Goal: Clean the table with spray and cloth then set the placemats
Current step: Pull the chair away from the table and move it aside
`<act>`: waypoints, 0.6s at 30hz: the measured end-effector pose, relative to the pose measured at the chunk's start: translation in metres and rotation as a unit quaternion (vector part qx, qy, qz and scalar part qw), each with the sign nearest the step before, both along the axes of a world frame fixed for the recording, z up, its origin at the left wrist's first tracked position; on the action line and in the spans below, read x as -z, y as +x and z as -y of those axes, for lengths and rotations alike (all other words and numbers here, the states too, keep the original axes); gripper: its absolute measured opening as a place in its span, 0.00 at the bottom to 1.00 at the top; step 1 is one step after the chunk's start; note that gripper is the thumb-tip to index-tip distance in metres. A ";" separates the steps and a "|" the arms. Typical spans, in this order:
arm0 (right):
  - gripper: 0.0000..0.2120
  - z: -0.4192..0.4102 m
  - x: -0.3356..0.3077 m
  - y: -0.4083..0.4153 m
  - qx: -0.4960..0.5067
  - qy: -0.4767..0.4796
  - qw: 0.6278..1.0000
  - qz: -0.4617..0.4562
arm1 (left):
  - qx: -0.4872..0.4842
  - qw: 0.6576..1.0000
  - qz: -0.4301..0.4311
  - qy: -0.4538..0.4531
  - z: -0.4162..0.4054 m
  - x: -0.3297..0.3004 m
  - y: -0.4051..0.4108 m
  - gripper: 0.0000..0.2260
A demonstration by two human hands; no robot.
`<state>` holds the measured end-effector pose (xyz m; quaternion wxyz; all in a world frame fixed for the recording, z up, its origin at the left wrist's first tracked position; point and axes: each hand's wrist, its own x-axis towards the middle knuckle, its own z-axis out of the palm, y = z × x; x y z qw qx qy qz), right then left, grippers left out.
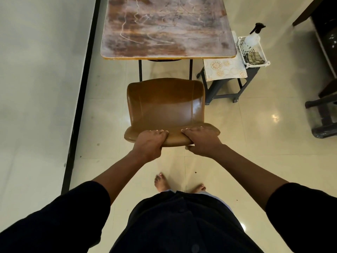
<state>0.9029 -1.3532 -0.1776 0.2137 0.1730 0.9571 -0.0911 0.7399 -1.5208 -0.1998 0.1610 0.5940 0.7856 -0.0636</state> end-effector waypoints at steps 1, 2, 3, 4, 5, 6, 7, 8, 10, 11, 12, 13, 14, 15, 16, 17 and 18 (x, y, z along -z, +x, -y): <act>0.28 0.002 0.001 -0.001 0.011 0.009 1.000 -0.015 | -0.007 1.000 -0.001 0.004 0.001 0.000 0.002 0.26; 0.26 0.005 0.000 -0.002 0.022 0.015 0.999 -0.029 | -0.012 1.000 0.001 0.007 0.001 -0.001 0.003 0.27; 0.25 0.007 -0.002 -0.003 0.027 0.021 0.999 -0.038 | -0.015 1.000 0.003 0.012 0.001 -0.003 0.004 0.28; 0.24 0.009 -0.004 -0.003 0.029 0.026 0.998 -0.044 | -0.016 1.000 0.004 0.018 0.001 -0.004 0.005 0.28; 0.24 0.010 -0.006 -0.003 0.029 0.030 0.998 -0.046 | -0.016 1.000 0.009 0.023 0.001 -0.005 0.005 0.29; 0.23 0.011 -0.007 -0.003 0.029 0.035 0.998 -0.050 | -0.017 0.999 0.015 0.027 0.001 -0.007 0.005 0.29; 0.22 0.012 -0.007 -0.003 0.029 0.039 0.997 -0.054 | -0.018 0.999 0.023 0.031 0.001 -0.008 0.005 0.29; 0.21 0.013 -0.007 -0.003 0.028 0.043 0.997 -0.057 | -0.020 0.999 0.032 0.035 0.002 -0.010 0.004 0.29; 0.19 0.016 -0.009 -0.003 0.027 0.049 0.997 -0.060 | -0.022 0.998 0.049 0.043 0.003 -0.014 0.003 0.29; 0.18 0.017 -0.009 -0.003 0.028 0.051 0.997 -0.059 | -0.021 0.997 0.054 0.047 0.003 -0.015 0.003 0.29; 0.18 0.018 -0.008 -0.003 0.029 0.052 0.996 -0.059 | -0.020 0.997 0.057 0.050 0.003 -0.016 0.002 0.29; 0.18 0.020 -0.008 -0.002 0.030 0.053 0.996 -0.060 | -0.019 0.997 0.057 0.053 0.004 -0.016 0.002 0.28; 0.18 0.021 -0.007 -0.001 0.030 0.053 0.996 -0.063 | -0.017 0.997 0.056 0.055 0.005 -0.016 0.002 0.28; 0.19 0.022 -0.006 0.000 0.029 0.053 0.996 -0.064 | -0.015 0.997 0.056 0.054 0.006 -0.016 0.002 0.28; 0.19 0.023 -0.005 0.002 0.028 0.052 0.996 -0.066 | -0.012 0.997 0.057 0.053 0.007 -0.016 0.003 0.28; 0.20 0.025 -0.004 0.004 0.028 0.050 0.996 -0.068 | -0.009 0.997 0.057 0.054 0.008 -0.015 0.003 0.28; 0.20 0.026 -0.003 0.006 0.028 0.048 0.996 -0.070 | -0.005 0.997 0.058 0.055 0.009 -0.015 0.003 0.29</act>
